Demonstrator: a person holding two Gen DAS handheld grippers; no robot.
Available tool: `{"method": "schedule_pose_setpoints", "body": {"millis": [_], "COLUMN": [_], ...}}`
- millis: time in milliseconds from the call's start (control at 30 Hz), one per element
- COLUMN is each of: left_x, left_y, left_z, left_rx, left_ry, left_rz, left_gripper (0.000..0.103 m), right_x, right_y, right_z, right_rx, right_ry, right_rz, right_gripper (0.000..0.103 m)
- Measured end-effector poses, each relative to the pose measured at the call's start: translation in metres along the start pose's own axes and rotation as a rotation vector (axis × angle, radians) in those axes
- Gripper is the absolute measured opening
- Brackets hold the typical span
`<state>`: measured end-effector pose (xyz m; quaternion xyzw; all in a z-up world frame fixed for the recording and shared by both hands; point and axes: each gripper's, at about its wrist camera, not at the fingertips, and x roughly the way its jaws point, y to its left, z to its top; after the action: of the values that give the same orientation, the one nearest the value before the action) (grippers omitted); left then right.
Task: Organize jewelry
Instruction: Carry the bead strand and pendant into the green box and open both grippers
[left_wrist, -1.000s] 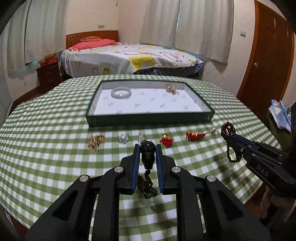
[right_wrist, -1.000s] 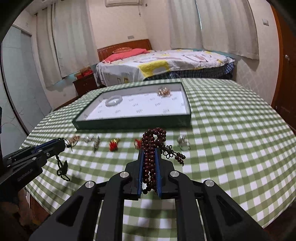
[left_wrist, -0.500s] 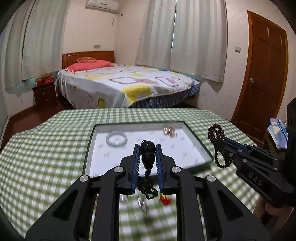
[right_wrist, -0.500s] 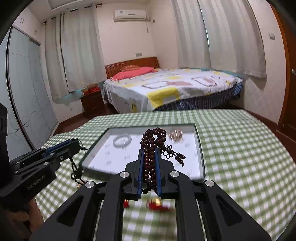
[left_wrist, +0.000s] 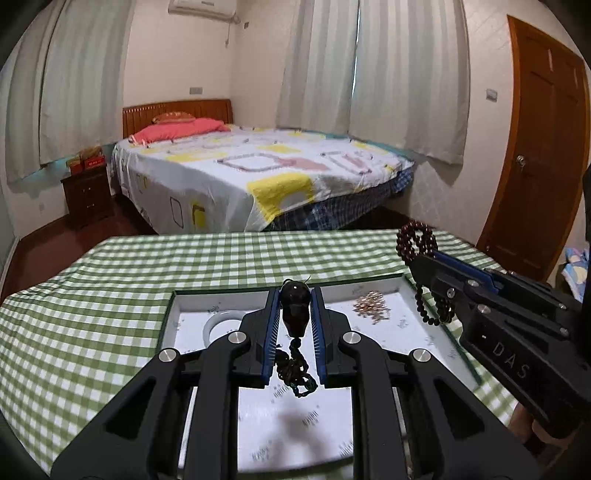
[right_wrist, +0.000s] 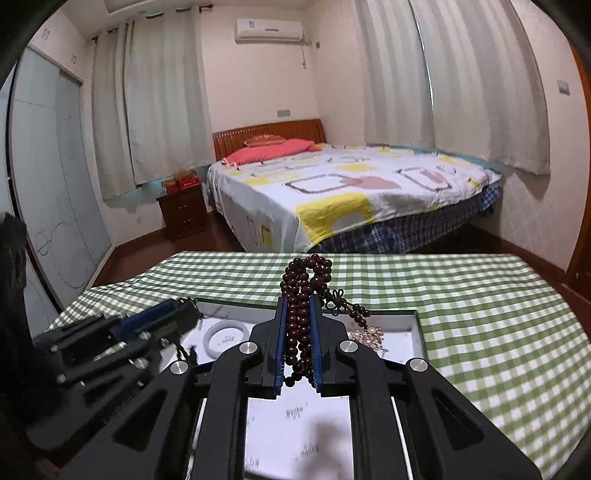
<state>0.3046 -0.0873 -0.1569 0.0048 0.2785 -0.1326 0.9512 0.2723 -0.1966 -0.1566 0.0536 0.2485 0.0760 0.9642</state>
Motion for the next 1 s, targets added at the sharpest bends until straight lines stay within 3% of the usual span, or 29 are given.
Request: {"method": "schedule_pose_setpoints", "body": {"millis": [267, 467, 700, 767, 833, 900, 1000], "left_x": [0.070, 0.102, 0.131, 0.135, 0.139, 0.141, 0.140], "left_y": [0.013, 0.018, 0.024, 0.023, 0.026, 0.030, 0.038], "left_z": [-0.001, -0.002, -0.006, -0.007, -0.008, -0.009, -0.009], "left_rx": [-0.020, -0.030, -0.048, -0.048, -0.057, -0.080, -0.120], "left_ry": [0.148, 0.267, 0.372, 0.388, 0.393, 0.405, 0.402], "left_rz": [0.035, 0.037, 0.036, 0.037, 0.049, 0.046, 0.041], "left_gripper": [0.017, 0.017, 0.020, 0.029, 0.031, 0.040, 0.044], "right_x": [0.068, 0.102, 0.129, 0.135, 0.137, 0.137, 0.136], "right_y": [-0.009, -0.011, -0.012, -0.012, -0.015, -0.021, -0.024], "right_z": [-0.006, -0.009, -0.015, -0.017, -0.019, -0.019, -0.017], "right_rx": [0.002, -0.002, -0.023, -0.026, -0.014, 0.015, 0.025], "right_ry": [0.153, 0.285, 0.378, 0.399, 0.413, 0.419, 0.407], "right_rz": [-0.022, -0.019, -0.032, -0.038, -0.051, -0.041, -0.041], "right_gripper": [0.012, 0.012, 0.014, 0.023, 0.031, 0.034, 0.042]}}
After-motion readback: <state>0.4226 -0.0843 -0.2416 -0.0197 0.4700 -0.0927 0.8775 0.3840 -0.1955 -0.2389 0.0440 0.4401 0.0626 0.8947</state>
